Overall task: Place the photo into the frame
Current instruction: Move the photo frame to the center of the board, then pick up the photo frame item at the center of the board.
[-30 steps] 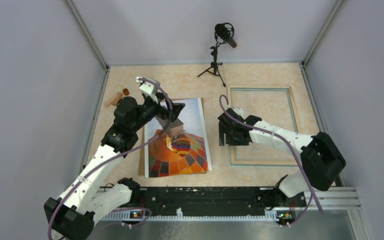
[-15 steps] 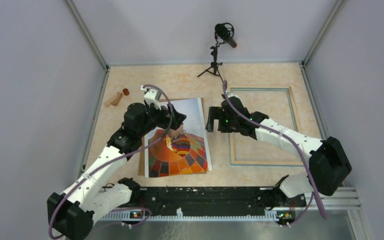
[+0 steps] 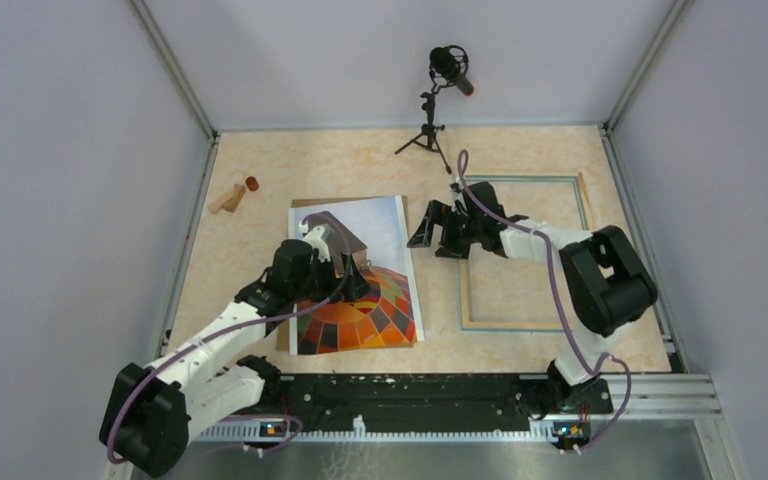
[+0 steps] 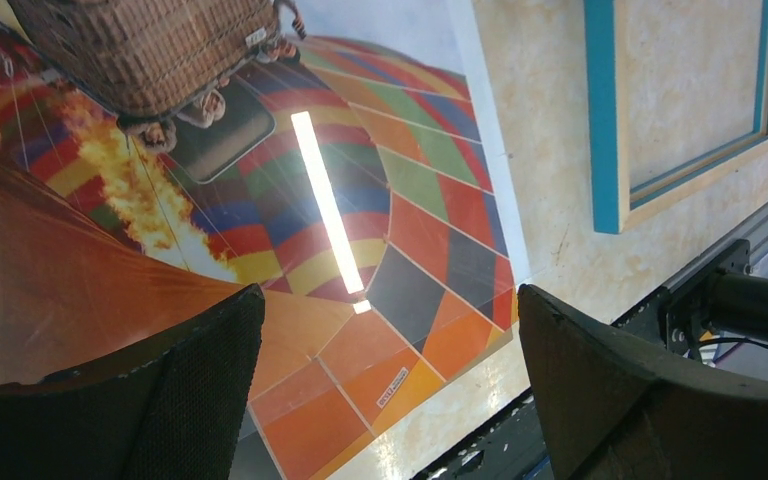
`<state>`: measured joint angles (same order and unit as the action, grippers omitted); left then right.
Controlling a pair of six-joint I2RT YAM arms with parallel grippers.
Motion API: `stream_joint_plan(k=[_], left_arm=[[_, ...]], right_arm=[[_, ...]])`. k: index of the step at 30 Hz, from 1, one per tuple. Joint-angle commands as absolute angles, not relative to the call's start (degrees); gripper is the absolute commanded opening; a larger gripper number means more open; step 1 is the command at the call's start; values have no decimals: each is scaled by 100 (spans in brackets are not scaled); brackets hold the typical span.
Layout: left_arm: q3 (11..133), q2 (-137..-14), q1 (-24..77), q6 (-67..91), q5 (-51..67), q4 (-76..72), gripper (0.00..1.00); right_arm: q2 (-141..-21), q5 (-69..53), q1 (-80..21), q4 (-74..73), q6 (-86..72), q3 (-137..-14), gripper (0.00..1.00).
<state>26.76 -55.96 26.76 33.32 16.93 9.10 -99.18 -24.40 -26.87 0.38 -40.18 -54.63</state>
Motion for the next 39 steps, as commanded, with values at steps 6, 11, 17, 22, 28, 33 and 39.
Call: stream_joint_plan(k=[6,11,17,22,28,33,39], left_arm=[[2225,-5799,2708,3692,1609,324,99],[2013,-5695,2707,3735,1415,331,98],[1837,-5779,2707,3815,1275,276,98],[1740,-5781,2707,3849,1236,237,98],[1580,-5789,2706,3924,1294,98,98],[1502,-5797,2706,3962,1309,43,98],[1477,-5786,2699,3981,1332,44,98]], right_arm=[[-10695,-2767,-2198,428,-3666,-6558,95],[-11205,-3124,-1955,714,-3674,-6900,95],[-11591,-3327,-1953,826,-3709,-7123,95],[-11695,-3599,-1959,1424,-4137,-6802,95],[-11698,-3860,-2057,2442,-4807,-6169,94],[-11657,-4154,-2169,3393,-5495,-5757,95],[-11217,-4169,-2249,3796,-5867,-5317,95]])
